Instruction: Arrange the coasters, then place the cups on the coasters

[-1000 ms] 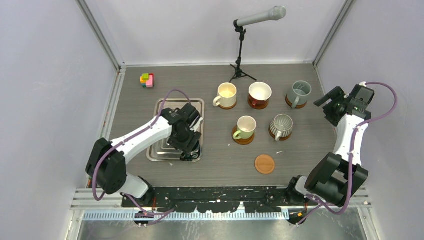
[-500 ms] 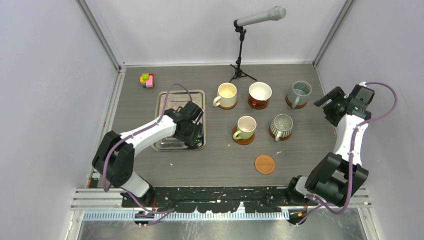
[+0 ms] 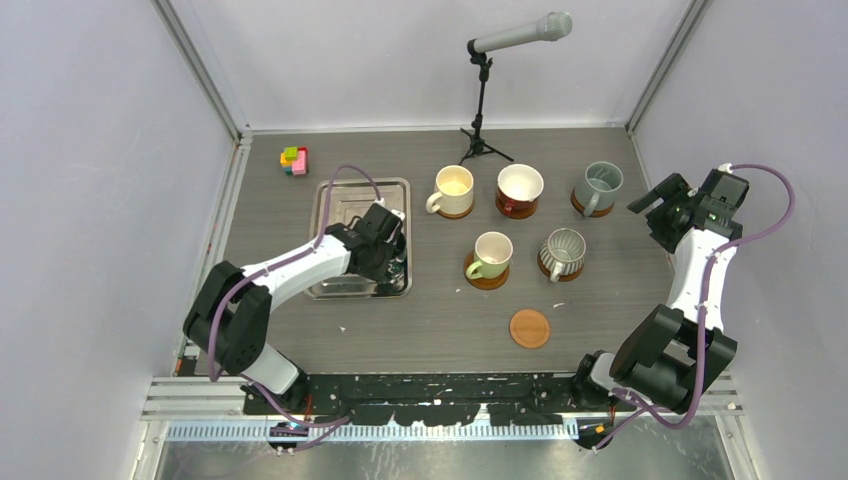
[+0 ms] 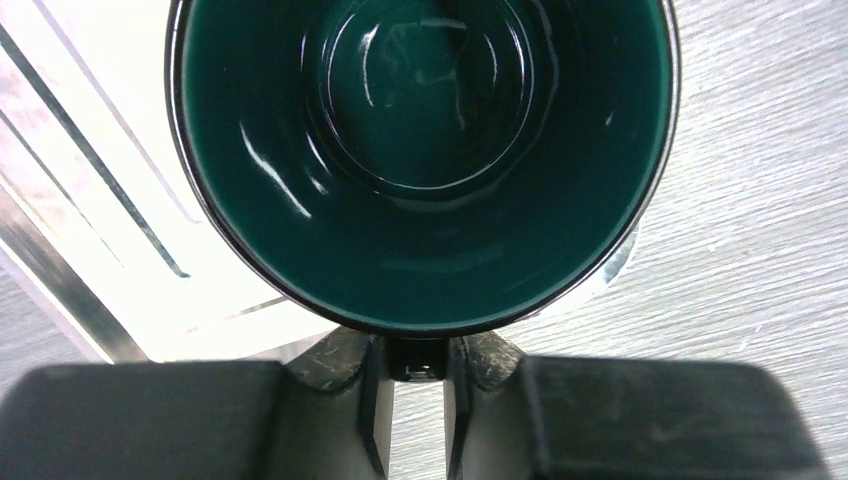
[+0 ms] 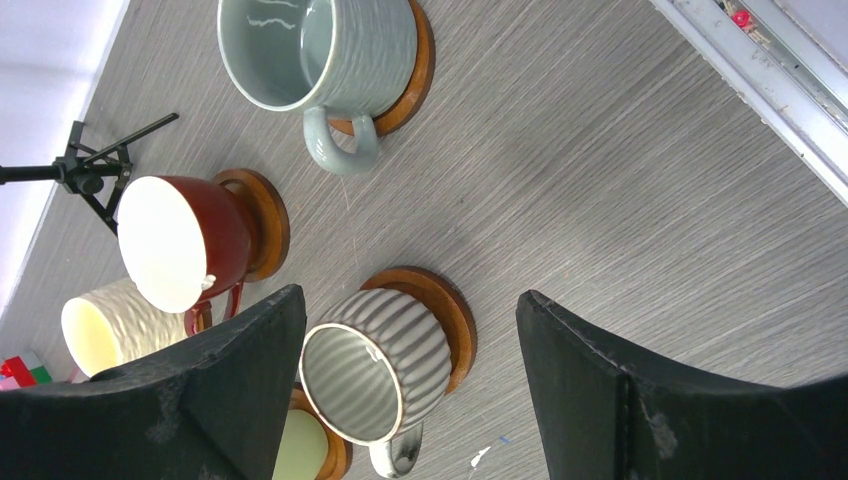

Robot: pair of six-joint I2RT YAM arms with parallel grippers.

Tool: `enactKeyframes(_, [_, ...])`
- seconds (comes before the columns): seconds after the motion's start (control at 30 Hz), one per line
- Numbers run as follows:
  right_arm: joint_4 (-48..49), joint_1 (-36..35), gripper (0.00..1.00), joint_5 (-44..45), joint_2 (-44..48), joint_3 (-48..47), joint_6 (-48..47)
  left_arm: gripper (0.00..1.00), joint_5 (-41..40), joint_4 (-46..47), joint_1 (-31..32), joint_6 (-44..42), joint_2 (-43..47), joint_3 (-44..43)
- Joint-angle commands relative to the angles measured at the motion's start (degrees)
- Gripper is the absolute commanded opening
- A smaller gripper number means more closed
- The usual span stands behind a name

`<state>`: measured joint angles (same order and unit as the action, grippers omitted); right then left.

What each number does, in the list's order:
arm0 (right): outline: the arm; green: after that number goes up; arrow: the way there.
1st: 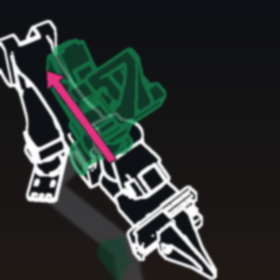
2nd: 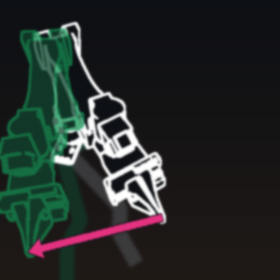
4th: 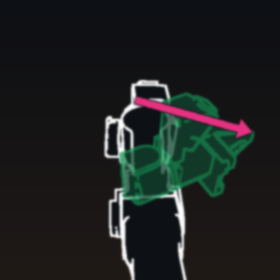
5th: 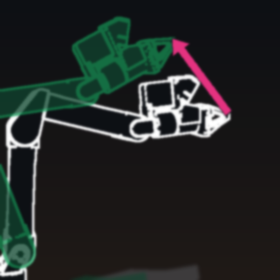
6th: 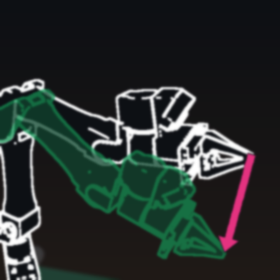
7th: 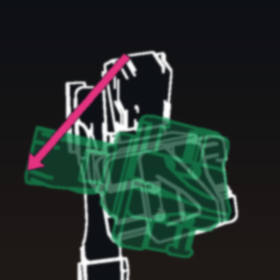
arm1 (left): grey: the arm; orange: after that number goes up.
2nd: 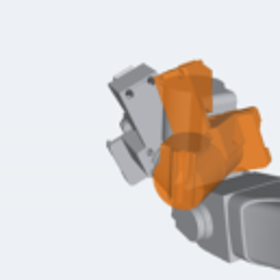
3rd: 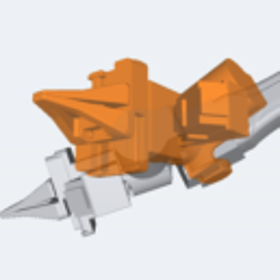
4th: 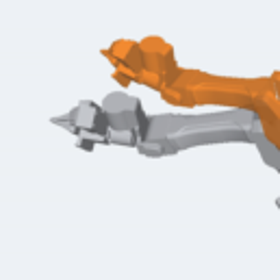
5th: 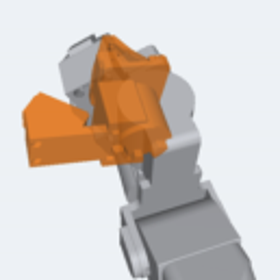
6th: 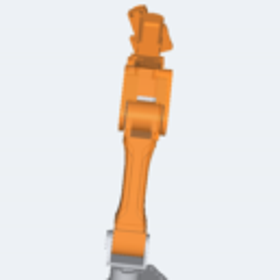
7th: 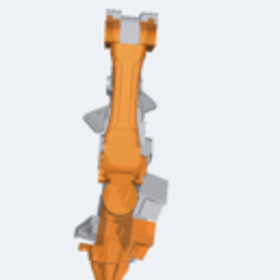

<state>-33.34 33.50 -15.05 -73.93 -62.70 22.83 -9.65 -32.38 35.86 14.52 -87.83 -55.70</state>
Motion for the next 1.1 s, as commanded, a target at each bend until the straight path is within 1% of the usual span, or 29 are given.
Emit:
enactKeyframes(0.0, [1.5, 0.3, 0.81, 0.8, 0.1, -0.5, -0.4, 0.00, -2.3, 4.0, -0.3, -0.1, 4.0, -1.4])
enactKeyframes(0.13, [1.6, 0.3, 0.81, 0.6, 0.0, -0.3, -0.3, 0.00, -1.1, 2.6, 0.0, 1.9, 6.8, -5.3])
enactKeyframes(0.37, [1.6, 0.3, 0.82, 0.7, -0.4, -0.2, -0.1, 0.00, -0.6, -7.1, 3.3, 6.5, 5.4, -20.9])
enactKeyframes(0.53, [1.6, 0.3, 0.81, 0.9, 0.1, -0.2, 0.3, 0.00, -2.7, -15.2, 10.9, 5.7, 2.0, -33.2])
enactKeyframes(0.6, [1.6, 0.3, 0.82, 1.0, 0.2, -0.1, 0.3, 0.00, -4.3, -16.6, 15.7, 4.9, 0.3, -37.4])
enactKeyframes(0.73, [1.6, 0.3, 0.82, 1.6, 0.4, -0.1, 0.2, 0.00, -8.4, -16.3, 26.4, 2.6, -3.1, -44.1])
enactKeyframes(0.8, [1.6, 0.3, 0.82, 2.4, 0.5, -0.2, 0.4, 0.00, -8.7, -16.5, 29.2, 4.1, -5.0, -45.7])
enactKeyframes(0.9, [1.6, 0.3, 0.82, 3.1, 0.8, -0.3, 0.8, 0.00, -6.9, -17.2, 31.6, 7.8, -7.8, -47.4])
enactKeyframes(1.07, [1.6, 0.3, 0.81, 3.8, 0.8, -0.2, 1.1, 0.00, -7.1, -17.0, 37.1, 9.0, -12.7, -50.7])
